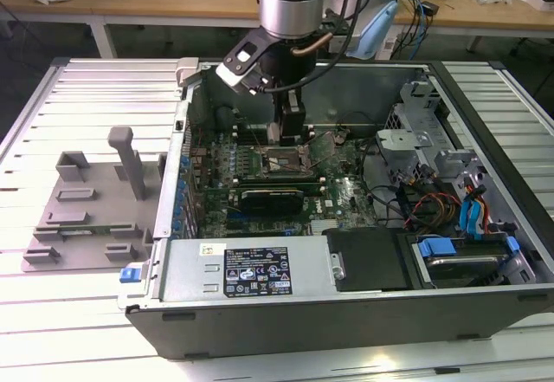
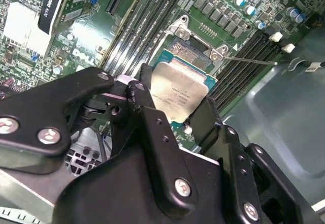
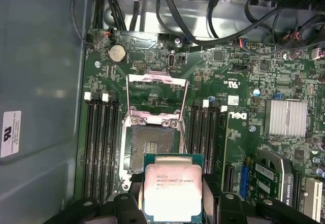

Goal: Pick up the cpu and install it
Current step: 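Place the cpu into insertion slot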

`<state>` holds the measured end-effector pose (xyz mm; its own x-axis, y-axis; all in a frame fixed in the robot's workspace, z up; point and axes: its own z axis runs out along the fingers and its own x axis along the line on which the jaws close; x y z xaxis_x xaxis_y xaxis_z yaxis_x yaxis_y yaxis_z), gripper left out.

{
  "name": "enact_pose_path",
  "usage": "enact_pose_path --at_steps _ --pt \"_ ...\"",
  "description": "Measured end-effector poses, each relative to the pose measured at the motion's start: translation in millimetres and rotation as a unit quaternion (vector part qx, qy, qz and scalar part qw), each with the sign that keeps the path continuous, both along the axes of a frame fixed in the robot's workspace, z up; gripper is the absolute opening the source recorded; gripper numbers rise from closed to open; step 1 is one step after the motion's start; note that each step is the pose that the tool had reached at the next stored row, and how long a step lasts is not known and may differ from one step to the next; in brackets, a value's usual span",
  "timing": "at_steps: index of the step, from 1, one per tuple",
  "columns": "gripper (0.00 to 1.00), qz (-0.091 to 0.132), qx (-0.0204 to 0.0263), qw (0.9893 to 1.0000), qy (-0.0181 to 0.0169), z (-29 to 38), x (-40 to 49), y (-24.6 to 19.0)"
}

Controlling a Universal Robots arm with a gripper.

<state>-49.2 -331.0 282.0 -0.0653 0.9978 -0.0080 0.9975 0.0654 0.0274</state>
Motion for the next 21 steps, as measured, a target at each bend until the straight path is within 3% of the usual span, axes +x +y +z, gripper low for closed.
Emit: enact_pose_path --at_steps 5,15,18,21 --pt "0.55 -0.001 -0.0027 1.0 0.0 -8.8 0.0 0.5" --pt "0.55 -0.001 -0.0036 1.0 0.0 -16.7 0.0 0.7" --pt "0.55 -0.001 -0.0037 1.0 0.0 -21.5 0.0 5.3" --pt "0.55 -0.001 -0.0036 1.0 0.0 -24.3 0.0 6.9"
